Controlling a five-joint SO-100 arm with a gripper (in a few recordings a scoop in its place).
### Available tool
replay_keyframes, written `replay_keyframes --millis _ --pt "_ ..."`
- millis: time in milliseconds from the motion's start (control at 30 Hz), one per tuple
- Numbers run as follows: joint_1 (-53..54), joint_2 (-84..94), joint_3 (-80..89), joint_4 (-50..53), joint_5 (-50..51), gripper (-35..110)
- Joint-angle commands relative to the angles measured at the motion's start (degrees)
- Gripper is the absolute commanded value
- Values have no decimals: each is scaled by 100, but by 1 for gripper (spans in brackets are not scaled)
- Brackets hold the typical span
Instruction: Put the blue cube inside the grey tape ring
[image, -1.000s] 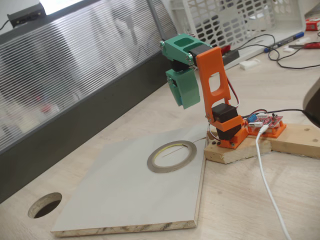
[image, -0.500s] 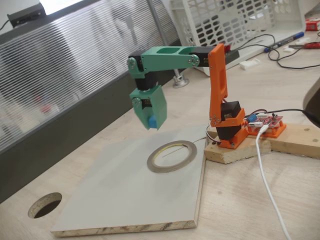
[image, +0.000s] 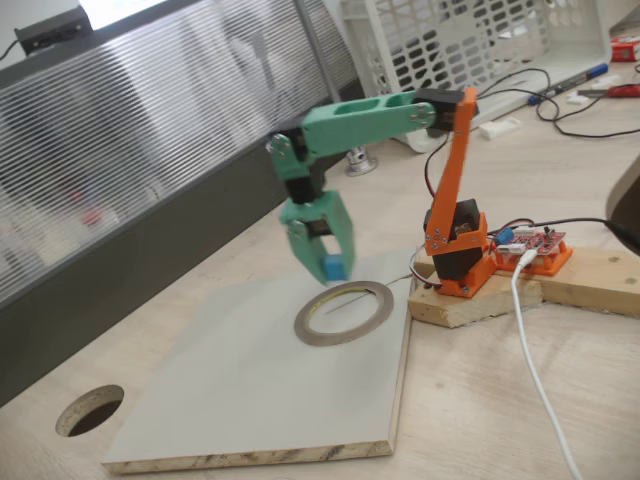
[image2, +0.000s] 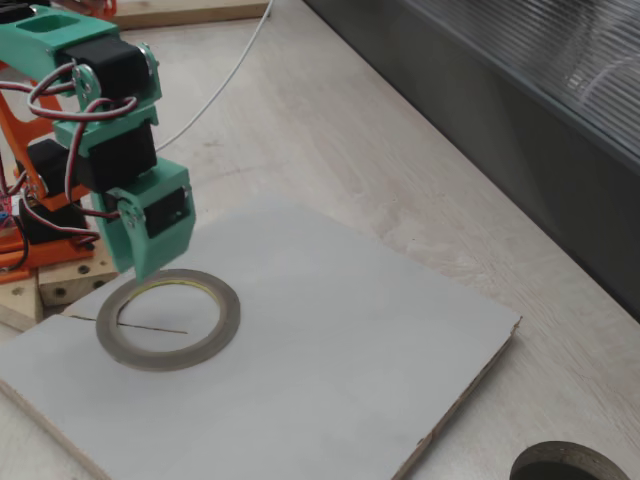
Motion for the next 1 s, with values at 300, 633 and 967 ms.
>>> replay_keyframes --millis 300,633,967 --pt "-79 993 1960 -1828 79 3" --pt "-70 967 1969 -2259 79 3" --pt "-18 967 1960 -2188 53 3"
